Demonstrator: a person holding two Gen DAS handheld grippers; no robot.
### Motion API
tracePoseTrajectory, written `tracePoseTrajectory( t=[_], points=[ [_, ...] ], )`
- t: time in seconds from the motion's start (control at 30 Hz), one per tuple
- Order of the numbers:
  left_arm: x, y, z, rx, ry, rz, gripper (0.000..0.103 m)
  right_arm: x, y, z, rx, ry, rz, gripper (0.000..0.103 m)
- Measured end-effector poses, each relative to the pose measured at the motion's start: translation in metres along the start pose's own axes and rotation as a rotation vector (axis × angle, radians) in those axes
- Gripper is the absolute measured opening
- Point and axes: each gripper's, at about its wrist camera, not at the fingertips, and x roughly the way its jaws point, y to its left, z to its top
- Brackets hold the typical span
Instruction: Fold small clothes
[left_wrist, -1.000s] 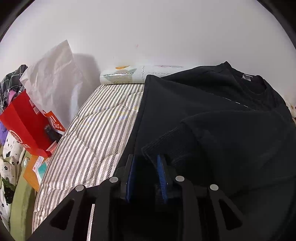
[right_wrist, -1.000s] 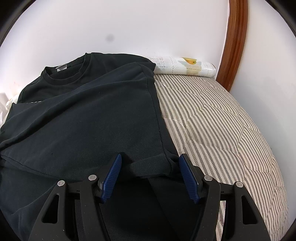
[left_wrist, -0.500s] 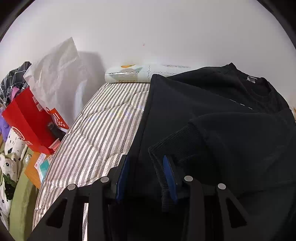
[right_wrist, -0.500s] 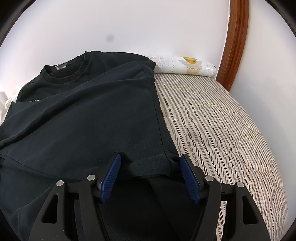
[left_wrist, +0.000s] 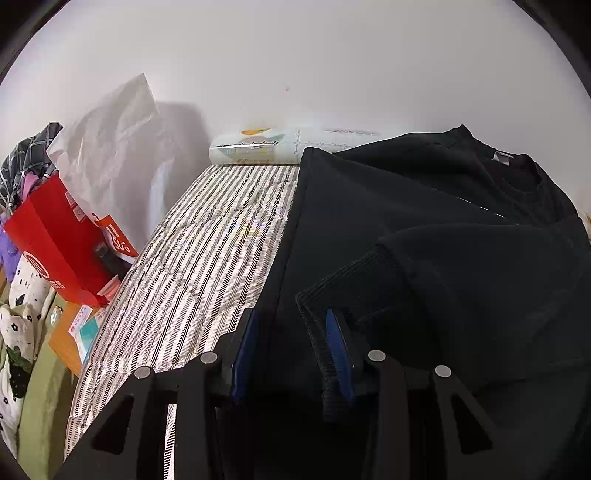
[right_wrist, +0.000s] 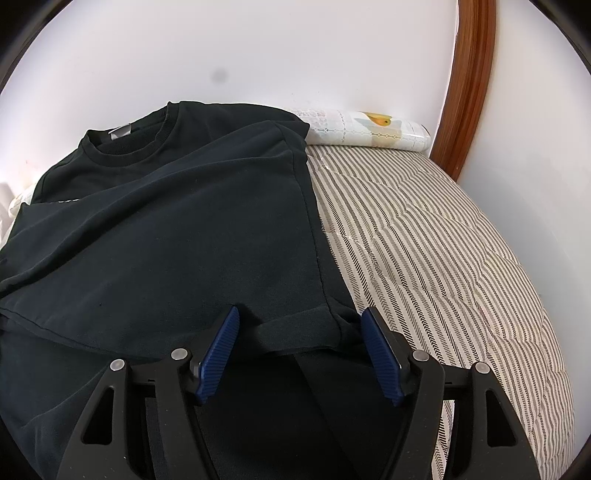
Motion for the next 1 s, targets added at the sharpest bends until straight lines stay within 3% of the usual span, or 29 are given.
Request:
tracePoseTrajectory(
  t=[1.0],
  points=[
    [-0.0012,0.0004,0.0003,0.005,0.0,0.004,0.037,0.0008,0.0,0.0002,-0.002,0.0,0.002,0.07]
  ],
)
